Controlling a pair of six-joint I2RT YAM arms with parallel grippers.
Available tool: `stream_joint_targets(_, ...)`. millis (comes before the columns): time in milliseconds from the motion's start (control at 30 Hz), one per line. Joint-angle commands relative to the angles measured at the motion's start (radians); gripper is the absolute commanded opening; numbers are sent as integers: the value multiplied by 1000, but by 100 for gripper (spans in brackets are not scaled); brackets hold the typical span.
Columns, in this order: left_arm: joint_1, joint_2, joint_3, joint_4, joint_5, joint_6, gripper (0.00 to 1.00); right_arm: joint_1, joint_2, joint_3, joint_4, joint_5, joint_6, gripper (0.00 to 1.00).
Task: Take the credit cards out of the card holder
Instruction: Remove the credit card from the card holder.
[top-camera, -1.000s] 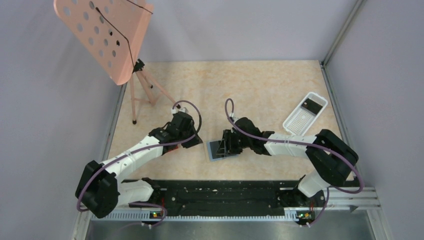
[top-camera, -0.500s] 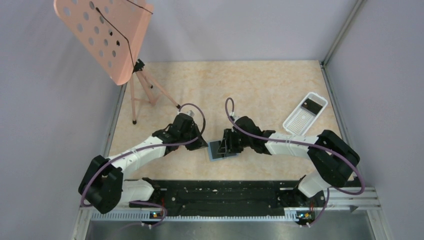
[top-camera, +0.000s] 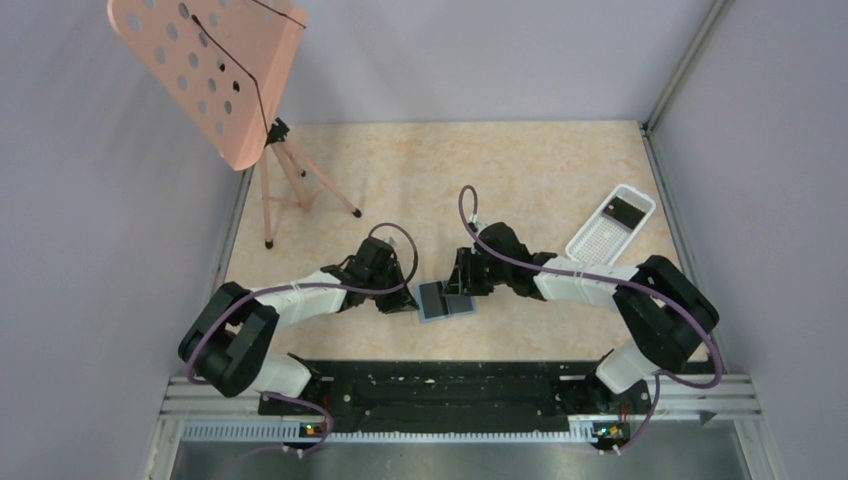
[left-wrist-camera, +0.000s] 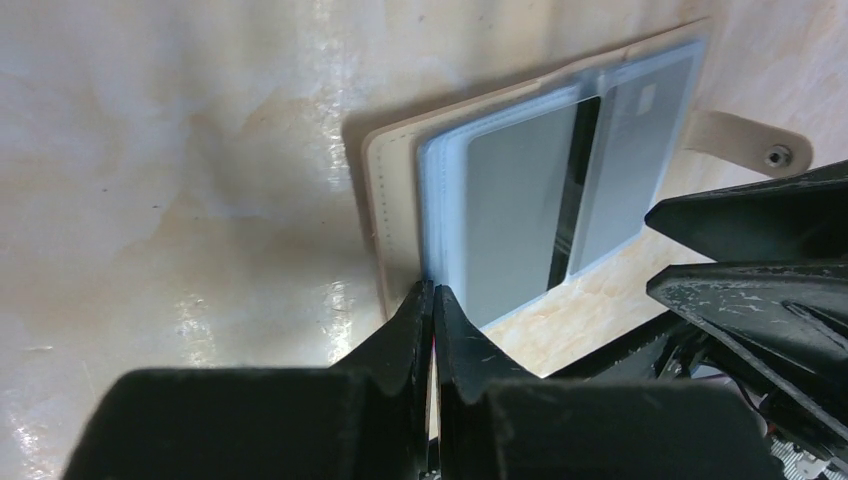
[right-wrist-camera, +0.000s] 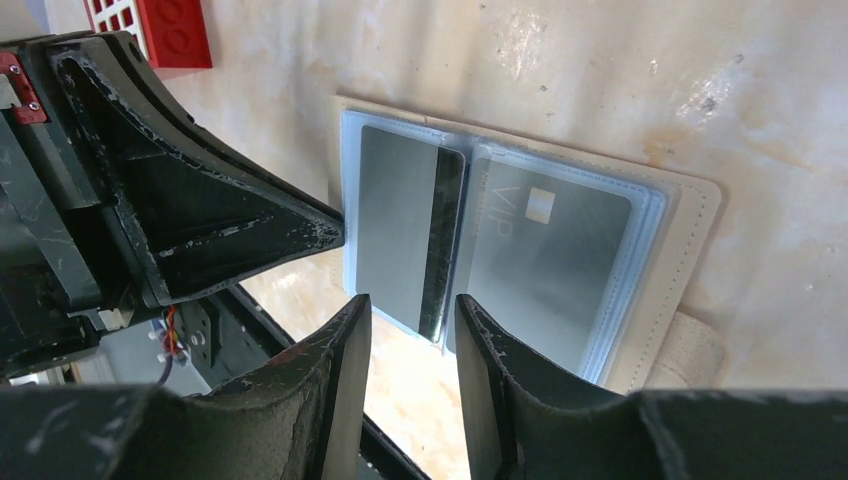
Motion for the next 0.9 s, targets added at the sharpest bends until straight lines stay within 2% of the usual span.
stream_joint_targets(0, -1, 16, -37, 58, -9, 1, 6, -3, 44, 47, 33, -31, -26, 37)
stream_joint_targets(367, -1, 41, -59, 69, -8, -3, 6, -4, 120, 67, 43, -36, -36, 36)
stream_joint_targets(867, -2, 45, -58, 64, -9, -7, 5, -2, 133, 51, 46, -40, -33, 36)
